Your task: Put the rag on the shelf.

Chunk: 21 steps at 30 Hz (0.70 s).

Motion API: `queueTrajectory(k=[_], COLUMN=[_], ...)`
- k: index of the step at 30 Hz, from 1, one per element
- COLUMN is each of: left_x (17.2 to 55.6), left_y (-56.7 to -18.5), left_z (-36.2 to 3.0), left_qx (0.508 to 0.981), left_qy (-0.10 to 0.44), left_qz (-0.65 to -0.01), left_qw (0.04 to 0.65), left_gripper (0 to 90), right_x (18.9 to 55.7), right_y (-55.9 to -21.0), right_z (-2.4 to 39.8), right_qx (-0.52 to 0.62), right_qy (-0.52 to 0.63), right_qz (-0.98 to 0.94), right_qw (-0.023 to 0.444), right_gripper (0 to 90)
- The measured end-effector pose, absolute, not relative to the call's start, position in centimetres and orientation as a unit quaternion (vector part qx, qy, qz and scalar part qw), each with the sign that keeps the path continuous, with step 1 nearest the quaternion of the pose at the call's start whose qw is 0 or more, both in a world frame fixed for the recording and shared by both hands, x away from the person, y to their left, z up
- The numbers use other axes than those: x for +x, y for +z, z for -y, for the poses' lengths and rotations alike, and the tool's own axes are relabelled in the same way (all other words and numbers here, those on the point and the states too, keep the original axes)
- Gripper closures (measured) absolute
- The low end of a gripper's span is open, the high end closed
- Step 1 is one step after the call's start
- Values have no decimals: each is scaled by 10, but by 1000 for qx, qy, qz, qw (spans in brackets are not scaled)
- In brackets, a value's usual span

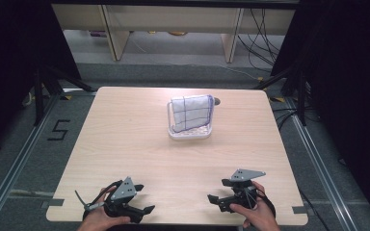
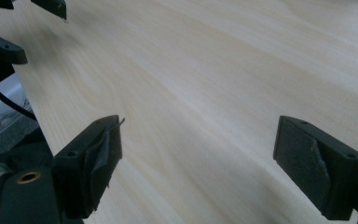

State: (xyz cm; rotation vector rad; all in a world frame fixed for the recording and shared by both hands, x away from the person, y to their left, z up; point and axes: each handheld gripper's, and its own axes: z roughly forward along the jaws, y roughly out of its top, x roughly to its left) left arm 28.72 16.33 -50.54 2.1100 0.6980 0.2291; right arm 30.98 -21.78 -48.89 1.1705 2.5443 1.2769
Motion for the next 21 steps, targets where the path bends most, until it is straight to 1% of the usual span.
queueTrajectory(k=[1,4,7,8,9,13,15,16,20,21], left_x=[286,284,282,282,282,283,284,284,284,286], left_y=[-505,-508,-508,-508,-507,-507,-506,-506,-507,-507], left_z=[-164,-164,-163,-164,-164,-164,-166,-166,-165,-167], left_qx=[852,860,861,861,860,858,862,863,860,866], left_qy=[95,90,87,88,91,95,92,93,94,94], left_qz=[-281,-272,-275,-273,-271,-274,-272,-269,-272,-267], left_qw=[432,423,419,420,424,425,417,417,422,413], left_gripper=[190,191,191,191,191,191,191,190,190,189], right_x=[309,302,298,296,296,297,293,295,296,296], right_y=[-490,-493,-492,-491,-491,-492,-491,-492,-493,-493], right_z=[219,219,221,220,222,222,220,221,220,220], right_qx=[376,374,368,376,372,370,386,375,365,367], right_qy=[409,394,397,400,398,396,393,394,394,392], right_qz=[-831,-838,-838,-835,-836,-838,-833,-837,-841,-842], right_qw=[44,57,63,50,64,61,48,59,65,62], right_gripper=[161,161,161,161,161,161,161,161,161,161])
